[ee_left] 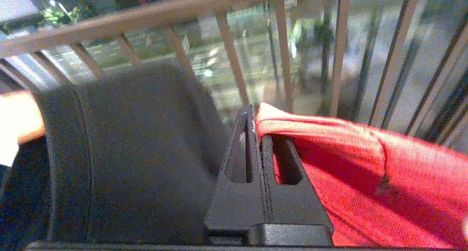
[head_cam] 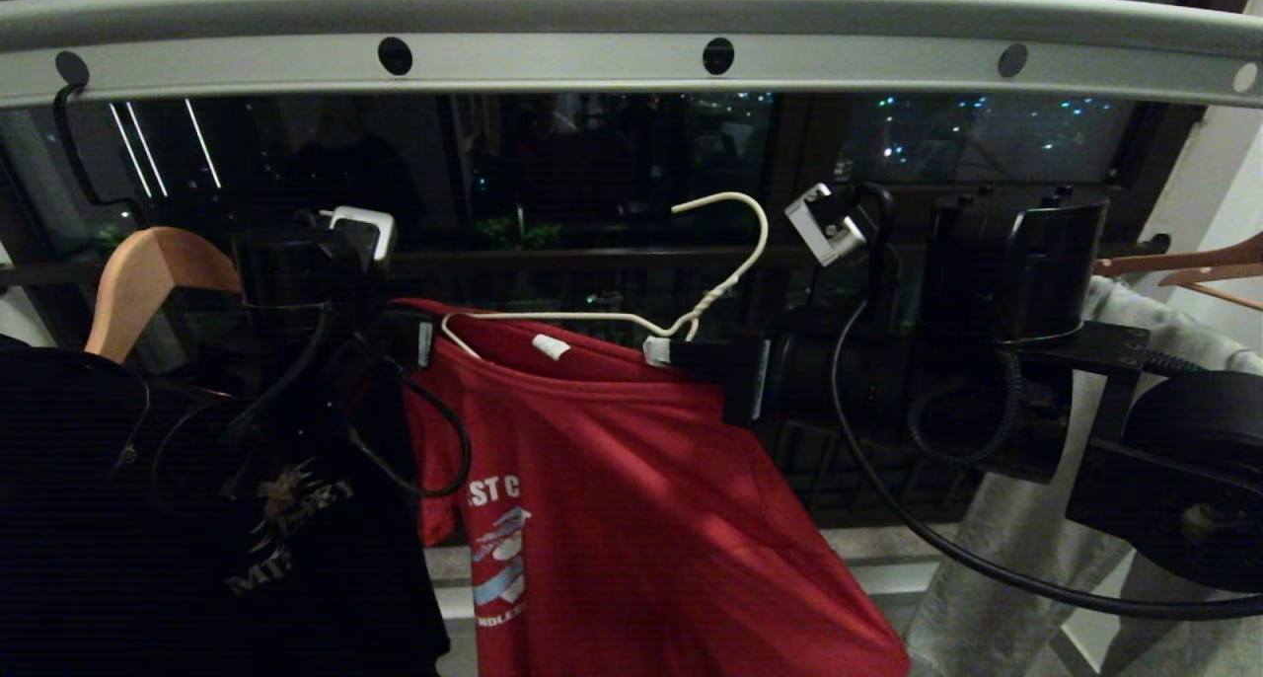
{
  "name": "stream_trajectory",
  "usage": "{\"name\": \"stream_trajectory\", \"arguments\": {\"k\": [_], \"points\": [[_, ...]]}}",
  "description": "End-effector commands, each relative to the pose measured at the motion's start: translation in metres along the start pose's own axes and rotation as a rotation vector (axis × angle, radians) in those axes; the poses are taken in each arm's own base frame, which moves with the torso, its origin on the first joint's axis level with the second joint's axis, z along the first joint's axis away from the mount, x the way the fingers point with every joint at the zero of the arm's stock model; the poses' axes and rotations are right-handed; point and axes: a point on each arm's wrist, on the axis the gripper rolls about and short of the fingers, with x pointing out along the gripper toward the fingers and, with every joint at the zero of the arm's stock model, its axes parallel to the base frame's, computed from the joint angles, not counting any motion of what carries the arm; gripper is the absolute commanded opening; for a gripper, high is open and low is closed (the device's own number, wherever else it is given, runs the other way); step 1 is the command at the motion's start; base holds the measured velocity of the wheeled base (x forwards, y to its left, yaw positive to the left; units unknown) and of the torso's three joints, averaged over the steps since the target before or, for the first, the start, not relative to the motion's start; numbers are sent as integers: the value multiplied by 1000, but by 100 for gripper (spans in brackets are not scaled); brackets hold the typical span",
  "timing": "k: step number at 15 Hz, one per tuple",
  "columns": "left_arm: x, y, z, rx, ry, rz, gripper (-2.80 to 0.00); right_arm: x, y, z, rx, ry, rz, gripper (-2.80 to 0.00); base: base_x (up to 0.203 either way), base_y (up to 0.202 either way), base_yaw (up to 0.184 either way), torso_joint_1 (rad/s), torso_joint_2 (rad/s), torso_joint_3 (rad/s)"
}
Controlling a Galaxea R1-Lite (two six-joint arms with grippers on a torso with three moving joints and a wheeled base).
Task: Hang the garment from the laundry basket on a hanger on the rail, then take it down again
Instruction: Take the clothes off the clothes rack
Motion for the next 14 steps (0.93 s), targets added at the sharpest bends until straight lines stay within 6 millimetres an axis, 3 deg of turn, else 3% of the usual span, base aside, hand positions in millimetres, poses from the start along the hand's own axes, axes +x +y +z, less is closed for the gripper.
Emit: {"name": "stream_trajectory", "arguments": {"k": [1,14], "points": [[4,1,6,-45,-31,16,-280,0,0,0,1,0,3,-280,0,0,0,0,0,0],[10,-2,-13,31,31,41,-280,0,0,0,0,-3,4,-280,0,0,0,0,0,0]]}}
